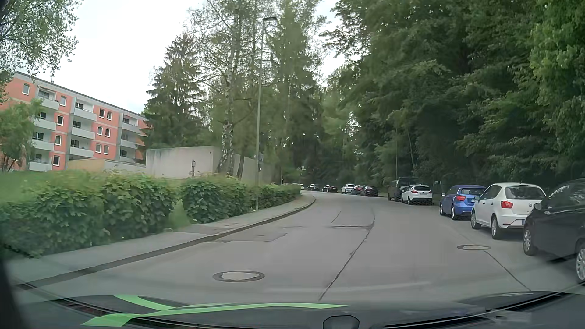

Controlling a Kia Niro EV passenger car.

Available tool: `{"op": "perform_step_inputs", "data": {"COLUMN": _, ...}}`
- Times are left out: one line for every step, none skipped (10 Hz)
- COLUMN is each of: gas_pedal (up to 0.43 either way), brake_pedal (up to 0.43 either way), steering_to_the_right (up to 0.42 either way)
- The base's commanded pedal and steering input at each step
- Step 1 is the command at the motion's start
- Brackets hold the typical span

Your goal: Follow the waypoints while adhering to traffic rules and regulations

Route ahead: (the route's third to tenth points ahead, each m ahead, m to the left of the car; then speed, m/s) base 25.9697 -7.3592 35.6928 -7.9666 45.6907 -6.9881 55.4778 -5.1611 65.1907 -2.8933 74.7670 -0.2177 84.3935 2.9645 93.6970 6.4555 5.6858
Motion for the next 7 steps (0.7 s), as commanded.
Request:
{"op": "perform_step_inputs", "data": {"gas_pedal": 0.197, "brake_pedal": 0.0, "steering_to_the_right": 0.079}}
{"op": "perform_step_inputs", "data": {"gas_pedal": 0.197, "brake_pedal": 0.0, "steering_to_the_right": 0.084}}
{"op": "perform_step_inputs", "data": {"gas_pedal": 0.197, "brake_pedal": 0.0, "steering_to_the_right": 0.085}}
{"op": "perform_step_inputs", "data": {"gas_pedal": 0.197, "brake_pedal": 0.0, "steering_to_the_right": 0.086}}
{"op": "perform_step_inputs", "data": {"gas_pedal": 0.197, "brake_pedal": 0.0, "steering_to_the_right": 0.086}}
{"op": "perform_step_inputs", "data": {"gas_pedal": 0.197, "brake_pedal": 0.0, "steering_to_the_right": 0.086}}
{"op": "perform_step_inputs", "data": {"gas_pedal": 0.189, "brake_pedal": 0.0, "steering_to_the_right": 0.086}}
